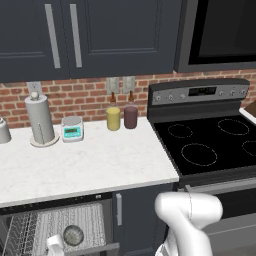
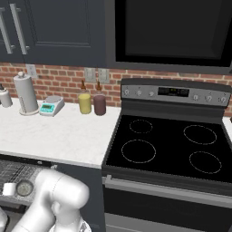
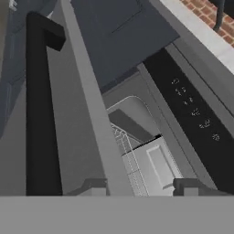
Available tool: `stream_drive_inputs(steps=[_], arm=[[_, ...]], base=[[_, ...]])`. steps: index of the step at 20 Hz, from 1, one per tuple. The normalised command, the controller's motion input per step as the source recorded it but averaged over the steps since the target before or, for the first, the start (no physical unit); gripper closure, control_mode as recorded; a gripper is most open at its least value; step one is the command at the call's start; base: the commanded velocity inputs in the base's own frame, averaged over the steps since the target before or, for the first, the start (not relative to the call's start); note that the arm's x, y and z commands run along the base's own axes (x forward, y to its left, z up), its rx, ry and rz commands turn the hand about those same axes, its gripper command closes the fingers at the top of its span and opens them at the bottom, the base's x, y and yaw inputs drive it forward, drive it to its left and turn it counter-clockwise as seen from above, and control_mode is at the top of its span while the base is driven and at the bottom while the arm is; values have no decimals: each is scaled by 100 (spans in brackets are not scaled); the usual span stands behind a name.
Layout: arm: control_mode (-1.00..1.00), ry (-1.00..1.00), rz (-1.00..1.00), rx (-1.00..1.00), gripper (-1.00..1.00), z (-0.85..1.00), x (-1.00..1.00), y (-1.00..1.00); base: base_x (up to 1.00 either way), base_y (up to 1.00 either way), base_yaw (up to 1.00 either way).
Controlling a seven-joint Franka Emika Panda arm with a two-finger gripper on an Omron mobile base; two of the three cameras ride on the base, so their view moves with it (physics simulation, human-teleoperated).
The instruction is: Pick up the cup and bowl from the counter, place them in the dishwasher, and close the dishwasher door.
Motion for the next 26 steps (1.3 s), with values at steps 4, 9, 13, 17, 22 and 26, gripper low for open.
stream_drive_inputs(steps=[4,9,13,17,22,26], arm=[[-100,-6,-29,2,-100,-71,88,-36],[-100,-3,-38,0,-100,-95,83,-40],[-100,-5,-41,1,-100,-86,68,-26],[-100,-11,-49,1,-100,-96,43,-19],[-100,-15,-72,0,-100,-100,30,-2],[-100,-7,-82,-3,-100,-100,8,2]], base=[[0,0,0],[0,0,0],[0,0,0],[0,0,0],[0,0,0],[0,0,0]])
